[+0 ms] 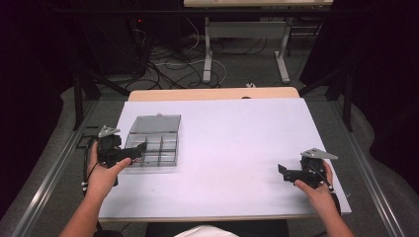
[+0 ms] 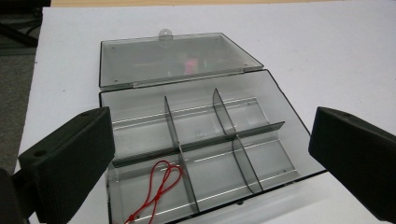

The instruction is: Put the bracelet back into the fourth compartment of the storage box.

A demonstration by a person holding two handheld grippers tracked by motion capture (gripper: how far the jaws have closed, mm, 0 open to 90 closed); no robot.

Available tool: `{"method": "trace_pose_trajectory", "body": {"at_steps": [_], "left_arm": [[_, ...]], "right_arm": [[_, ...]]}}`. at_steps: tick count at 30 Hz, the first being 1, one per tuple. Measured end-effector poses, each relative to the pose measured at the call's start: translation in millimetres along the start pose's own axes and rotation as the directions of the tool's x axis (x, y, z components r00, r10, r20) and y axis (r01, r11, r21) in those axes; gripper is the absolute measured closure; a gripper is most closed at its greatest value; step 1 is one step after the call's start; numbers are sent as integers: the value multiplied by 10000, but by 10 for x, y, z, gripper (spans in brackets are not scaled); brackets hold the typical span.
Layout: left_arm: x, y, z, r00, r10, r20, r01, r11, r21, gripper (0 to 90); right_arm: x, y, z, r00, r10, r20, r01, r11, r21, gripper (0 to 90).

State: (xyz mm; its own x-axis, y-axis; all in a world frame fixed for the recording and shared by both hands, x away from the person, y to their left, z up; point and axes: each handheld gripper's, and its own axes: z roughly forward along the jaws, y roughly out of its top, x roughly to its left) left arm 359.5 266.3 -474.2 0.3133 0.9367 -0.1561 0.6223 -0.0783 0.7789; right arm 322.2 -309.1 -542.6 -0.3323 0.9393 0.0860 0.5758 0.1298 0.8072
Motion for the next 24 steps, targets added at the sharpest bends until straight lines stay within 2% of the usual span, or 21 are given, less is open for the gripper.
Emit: {"method": "trace_pose_trajectory", "body": {"at_steps": [9,10,11,12,13,14,16,21,24], "left_arm": [[-164,-53,10,9990,285,330,-286,9996,32,4],[-183,-56,5,9988,297,397,-304,9994,161,4],[-209,-72,23,9990,243,368,-242,9997,-17,4],[-226,-74,18,9987,294,413,-299,9995,122,4],[-255,-88,31,9989,278,366,-278,9996,-7,4],[-277,-90,26,9986,362,393,-368,9992,124,4],[-330,-107,39,9981,449,418,-452,9990,65,4],[-475,-157,88,9954,578,767,-584,9983,46,6],[-568,-186,123,9924,748,977,-772,9968,209,7]], "right_arm": [[-1,1,-5,10000,43,-7,-43,10000,-12,0],[-3,1,-5,10000,38,-8,-38,10000,-9,0],[-3,1,-5,10000,40,-11,-40,10000,-8,0],[-2,1,-6,10000,42,-14,-42,10000,-4,0],[-2,1,-6,10000,40,-13,-40,10000,-6,0],[-2,1,-5,10000,37,-13,-37,10000,-12,0],[-2,1,-6,10000,39,-16,-39,10000,-4,0],[-2,1,-8,10000,42,-18,-42,10000,-3,0],[-1,1,-8,10000,36,-25,-36,10000,-6,0]]}}
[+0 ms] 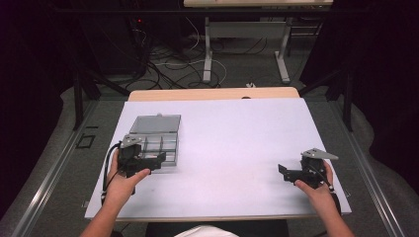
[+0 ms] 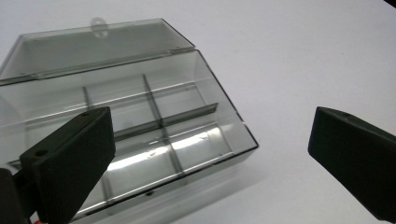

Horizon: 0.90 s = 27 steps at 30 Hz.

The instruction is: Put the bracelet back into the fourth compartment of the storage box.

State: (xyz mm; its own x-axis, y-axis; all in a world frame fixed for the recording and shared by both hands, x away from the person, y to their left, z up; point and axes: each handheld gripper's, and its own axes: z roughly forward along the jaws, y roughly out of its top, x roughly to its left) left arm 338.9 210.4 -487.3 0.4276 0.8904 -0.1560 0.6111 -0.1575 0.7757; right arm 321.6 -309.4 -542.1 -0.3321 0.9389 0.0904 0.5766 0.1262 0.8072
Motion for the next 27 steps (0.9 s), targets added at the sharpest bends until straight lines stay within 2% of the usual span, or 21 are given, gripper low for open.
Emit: {"method": "trace_pose_trajectory", "body": {"at_steps": [1,2,3,4,8,11,12,13,20,22,25,27], "left_arm": [[-33,-11,22,10000,32,-25,-33,10000,-86,7],[-55,-10,27,9999,124,57,-125,9999,38,7],[-85,-17,50,9999,100,83,-99,9999,-88,7],[-103,-13,53,9997,187,175,-188,9998,58,8],[-185,-15,106,9992,273,290,-272,9996,-32,9],[-232,-15,135,9981,451,415,-455,9989,109,13],[-264,-26,161,9985,324,434,-323,9995,-36,15],[-271,-25,164,9975,526,469,-533,9985,127,16],[-365,-35,230,9952,616,765,-632,9978,187,21],[-404,-46,260,9963,489,709,-489,9988,-9,22],[-427,-57,278,9942,586,906,-603,9981,155,24],[-444,-72,294,9942,619,878,-630,9980,108,26]], "right_arm": [[0,0,0,10000,-5,-3,5,10000,1,0],[0,-1,0,10000,-10,-6,10,10000,0,0],[0,-1,1,10000,-23,-8,23,10000,-2,0],[0,-1,1,10000,-22,-8,22,10000,-4,0],[-6,-1,-3,10000,-38,-13,38,10000,2,0],[-8,-2,-3,10000,-45,-13,45,10000,3,0],[-10,-3,-2,10000,-67,-8,67,10000,1,0],[-6,-4,-2,10000,-42,-10,42,10000,13,0],[-3,-5,4,10000,-62,-38,63,10000,22,0],[1,-6,6,10000,-56,-37,56,10000,14,0],[1,-7,7,10000,-72,-48,72,10000,17,0],[-6,-9,9,9999,-129,-40,129,9999,7,0]]}}
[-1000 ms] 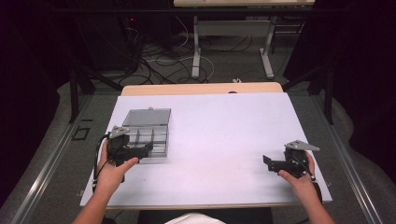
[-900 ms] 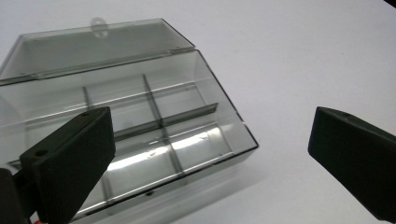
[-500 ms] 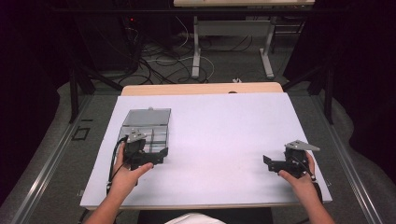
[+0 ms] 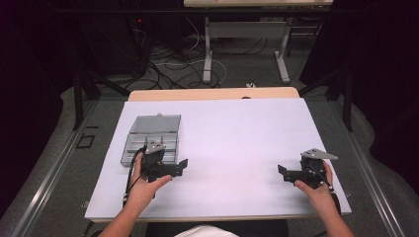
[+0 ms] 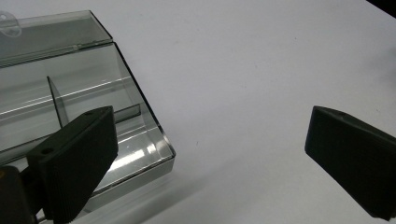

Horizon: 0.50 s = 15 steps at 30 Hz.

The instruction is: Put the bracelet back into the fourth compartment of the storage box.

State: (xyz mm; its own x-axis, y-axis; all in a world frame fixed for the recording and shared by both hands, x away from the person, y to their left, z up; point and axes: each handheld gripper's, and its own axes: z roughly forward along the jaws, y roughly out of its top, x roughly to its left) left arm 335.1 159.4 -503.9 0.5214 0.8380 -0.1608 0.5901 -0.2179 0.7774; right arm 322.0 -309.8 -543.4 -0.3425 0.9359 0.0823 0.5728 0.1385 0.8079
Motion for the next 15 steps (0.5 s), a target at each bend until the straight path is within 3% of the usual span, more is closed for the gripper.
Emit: {"method": "trace_pose_trajectory", "body": {"at_steps": [3,5,6,11,12,15], "left_arm": [[-17,-25,18,10000,65,61,-66,9999,141,27],[-44,-52,54,10000,59,-31,-59,10000,-55,28],[-42,-61,56,9997,251,-61,-251,9997,25,28],[-66,-112,96,9997,249,-9,-249,9996,102,31],[-82,-128,112,10000,70,50,-71,9999,90,32],[-94,-156,140,9993,355,71,-356,9991,240,33]], "right_arm": [[-1,-2,3,10000,2,-1,-2,10000,21,0],[5,-2,4,10000,26,-11,-26,10000,46,0],[7,-1,4,10000,32,19,-32,10000,56,0],[17,-4,9,10000,91,-39,-90,9999,85,0],[16,-4,10,10000,79,-43,-79,9999,85,0],[16,-4,12,10000,34,-48,-33,10000,81,0]]}}
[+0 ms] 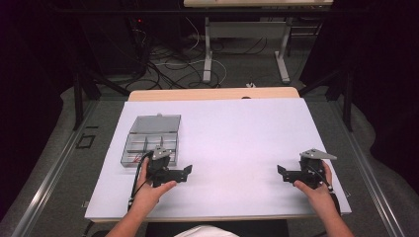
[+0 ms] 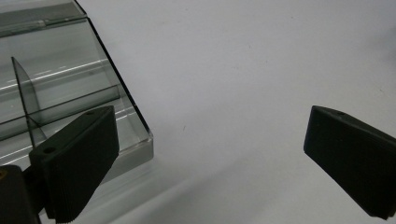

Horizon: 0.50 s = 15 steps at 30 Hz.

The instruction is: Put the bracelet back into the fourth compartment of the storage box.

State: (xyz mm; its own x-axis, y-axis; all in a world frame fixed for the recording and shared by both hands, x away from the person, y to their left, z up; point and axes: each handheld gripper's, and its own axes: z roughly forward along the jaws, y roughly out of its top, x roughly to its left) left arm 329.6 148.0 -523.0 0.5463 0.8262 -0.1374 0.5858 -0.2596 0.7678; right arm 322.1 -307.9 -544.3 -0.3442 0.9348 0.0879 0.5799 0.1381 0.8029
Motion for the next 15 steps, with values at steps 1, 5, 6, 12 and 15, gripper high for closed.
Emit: {"method": "trace_pose_trajectory", "body": {"at_steps": [1,5,6,12,15], "left_arm": [[-9,-9,10,10000,57,15,-57,10000,4,33],[-48,-38,43,9994,349,-5,-349,9994,85,33],[-59,-45,48,9993,361,-37,-361,9993,111,33],[-99,-86,86,9989,465,53,-466,9988,180,33],[-122,-101,106,9981,614,99,-616,9977,286,33]], "right_arm": [[2,0,3,10000,6,19,-6,10000,3,0],[0,-4,6,10000,-65,-30,65,10000,11,0],[1,-4,6,10000,-73,-44,73,10000,14,0],[8,-3,9,10000,-61,-27,61,10000,18,0],[13,-2,9,9999,-96,-33,96,10000,19,0]]}}
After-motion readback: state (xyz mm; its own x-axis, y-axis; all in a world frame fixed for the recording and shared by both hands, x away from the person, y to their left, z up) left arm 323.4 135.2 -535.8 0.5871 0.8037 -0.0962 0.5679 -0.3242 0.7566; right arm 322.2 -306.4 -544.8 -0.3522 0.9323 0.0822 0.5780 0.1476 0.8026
